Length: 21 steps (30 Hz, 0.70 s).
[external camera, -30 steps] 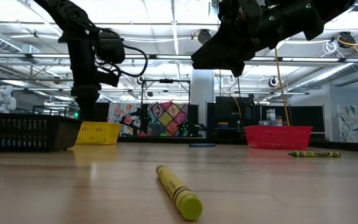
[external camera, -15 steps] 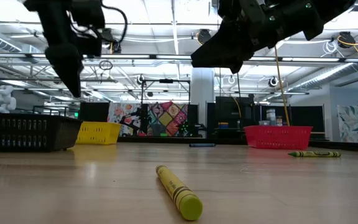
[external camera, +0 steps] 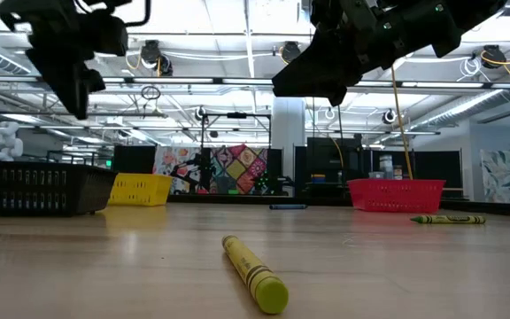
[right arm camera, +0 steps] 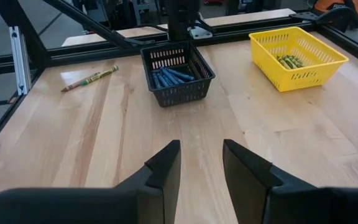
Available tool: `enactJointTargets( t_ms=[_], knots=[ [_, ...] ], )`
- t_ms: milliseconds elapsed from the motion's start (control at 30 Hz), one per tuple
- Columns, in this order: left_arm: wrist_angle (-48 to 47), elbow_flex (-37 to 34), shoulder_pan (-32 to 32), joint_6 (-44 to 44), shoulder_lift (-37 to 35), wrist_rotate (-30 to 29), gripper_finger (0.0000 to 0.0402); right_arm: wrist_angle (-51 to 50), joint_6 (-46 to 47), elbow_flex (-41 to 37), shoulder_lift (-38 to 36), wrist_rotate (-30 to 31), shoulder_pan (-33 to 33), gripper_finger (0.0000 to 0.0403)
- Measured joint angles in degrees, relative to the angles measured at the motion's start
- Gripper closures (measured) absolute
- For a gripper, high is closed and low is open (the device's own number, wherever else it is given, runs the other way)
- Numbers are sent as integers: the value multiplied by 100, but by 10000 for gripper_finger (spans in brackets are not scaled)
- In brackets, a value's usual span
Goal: Sort crayons
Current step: Put the green crayon into the yellow bin
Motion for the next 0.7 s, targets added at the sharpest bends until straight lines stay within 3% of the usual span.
enactJointTargets(
  t_ms=[433,700],
  knots=[
    [27,0,-1854,-1160,2,159,297,-7,2,0,0,2,0,296],
    [25,0,-2757,-2758,7,55,297,-7,3,0,0,2,0,296]
  ],
)
